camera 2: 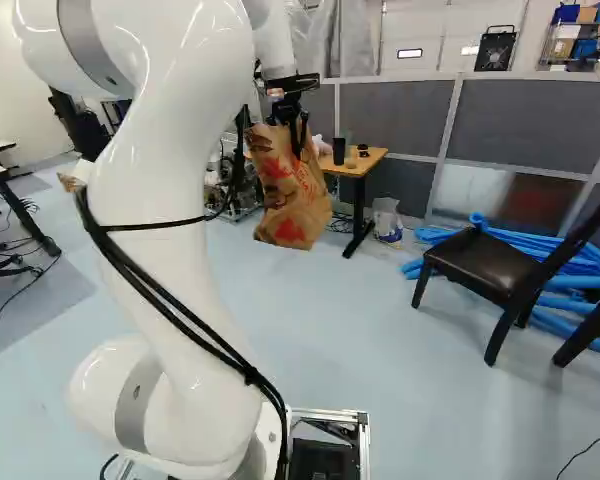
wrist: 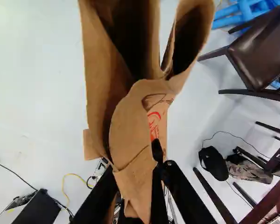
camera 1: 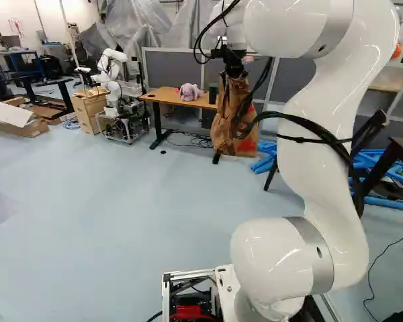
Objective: Pick up the bag on the ground and place it on the table
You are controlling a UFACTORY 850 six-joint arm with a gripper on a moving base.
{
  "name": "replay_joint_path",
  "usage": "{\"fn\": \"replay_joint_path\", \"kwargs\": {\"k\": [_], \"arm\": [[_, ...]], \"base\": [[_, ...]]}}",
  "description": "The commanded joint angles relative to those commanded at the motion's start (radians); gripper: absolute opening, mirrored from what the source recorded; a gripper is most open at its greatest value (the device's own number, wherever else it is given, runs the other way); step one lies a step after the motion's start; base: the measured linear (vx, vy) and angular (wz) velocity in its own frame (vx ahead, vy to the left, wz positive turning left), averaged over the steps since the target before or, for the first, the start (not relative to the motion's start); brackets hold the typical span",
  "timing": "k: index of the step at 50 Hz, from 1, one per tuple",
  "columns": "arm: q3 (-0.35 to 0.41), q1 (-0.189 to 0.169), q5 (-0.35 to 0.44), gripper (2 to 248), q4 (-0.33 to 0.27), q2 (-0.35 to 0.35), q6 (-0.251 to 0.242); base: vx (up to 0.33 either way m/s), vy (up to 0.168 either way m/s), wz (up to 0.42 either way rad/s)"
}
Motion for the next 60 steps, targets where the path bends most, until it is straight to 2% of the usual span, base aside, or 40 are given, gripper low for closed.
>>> {"fn": "replay_joint_path", "kwargs": {"k": [23,36,60], "arm": [[0.0,0.0,0.0,25,0.0,0.0,0.0],[0.0,0.0,0.0,25,0.0,0.0,0.0],[0.0,0.0,0.0,25,0.0,0.0,0.0]], "base": [[0.161,0.011,-0.02],[0.149,0.06,-0.021],[0.244,0.065,-0.028]]}}
